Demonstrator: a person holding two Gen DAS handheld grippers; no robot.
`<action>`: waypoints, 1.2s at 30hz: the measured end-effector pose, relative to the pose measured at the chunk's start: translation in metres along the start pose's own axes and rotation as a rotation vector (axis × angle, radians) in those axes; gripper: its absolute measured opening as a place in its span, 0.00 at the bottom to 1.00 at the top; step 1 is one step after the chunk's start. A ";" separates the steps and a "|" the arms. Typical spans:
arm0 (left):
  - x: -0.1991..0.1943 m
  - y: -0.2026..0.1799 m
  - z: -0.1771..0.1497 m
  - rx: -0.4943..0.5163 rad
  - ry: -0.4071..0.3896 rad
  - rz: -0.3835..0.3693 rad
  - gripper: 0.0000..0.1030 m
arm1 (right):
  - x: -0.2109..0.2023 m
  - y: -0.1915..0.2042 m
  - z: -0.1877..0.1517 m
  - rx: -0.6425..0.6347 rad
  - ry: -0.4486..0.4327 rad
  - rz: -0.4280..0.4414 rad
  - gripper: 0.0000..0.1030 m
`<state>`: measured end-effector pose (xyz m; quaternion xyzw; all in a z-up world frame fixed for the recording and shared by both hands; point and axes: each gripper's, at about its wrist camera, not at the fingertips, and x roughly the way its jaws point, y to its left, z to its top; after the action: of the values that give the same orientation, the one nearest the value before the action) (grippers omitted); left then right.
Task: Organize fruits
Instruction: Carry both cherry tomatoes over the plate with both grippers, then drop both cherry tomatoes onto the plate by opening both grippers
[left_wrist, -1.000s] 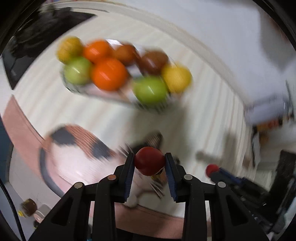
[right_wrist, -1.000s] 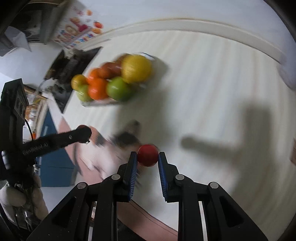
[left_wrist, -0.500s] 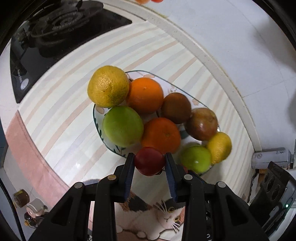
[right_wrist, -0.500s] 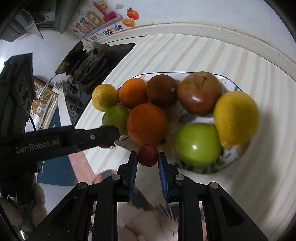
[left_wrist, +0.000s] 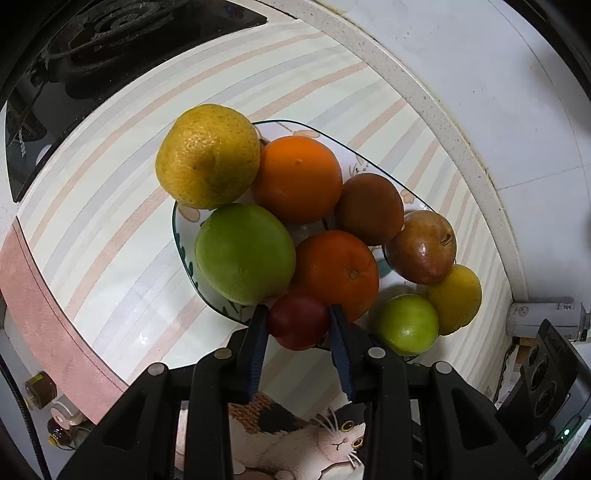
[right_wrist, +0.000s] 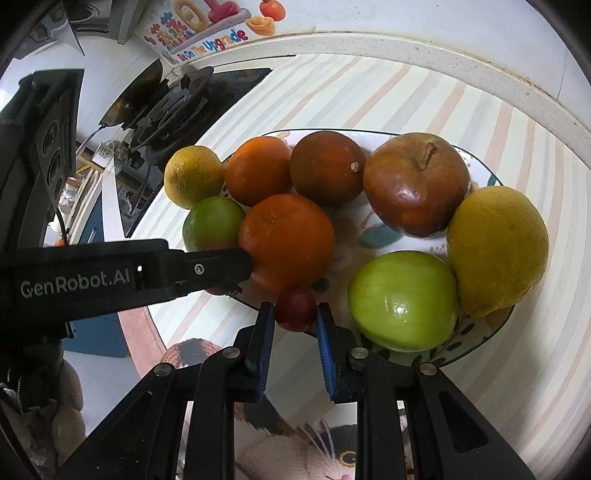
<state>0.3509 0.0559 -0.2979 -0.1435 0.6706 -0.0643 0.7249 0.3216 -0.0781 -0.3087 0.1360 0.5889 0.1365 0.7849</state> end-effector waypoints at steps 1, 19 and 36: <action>0.000 0.000 0.000 0.001 -0.001 0.001 0.30 | -0.001 0.000 0.000 0.003 0.000 0.000 0.25; -0.024 0.011 -0.041 0.026 -0.026 0.012 0.44 | -0.027 0.005 -0.022 0.008 0.020 -0.006 0.54; -0.033 0.068 -0.075 -0.018 -0.097 0.202 0.49 | 0.019 0.038 -0.051 -0.111 0.042 -0.048 0.33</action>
<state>0.2667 0.1208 -0.2910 -0.0849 0.6463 0.0220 0.7581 0.2757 -0.0332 -0.3251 0.0753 0.5997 0.1530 0.7818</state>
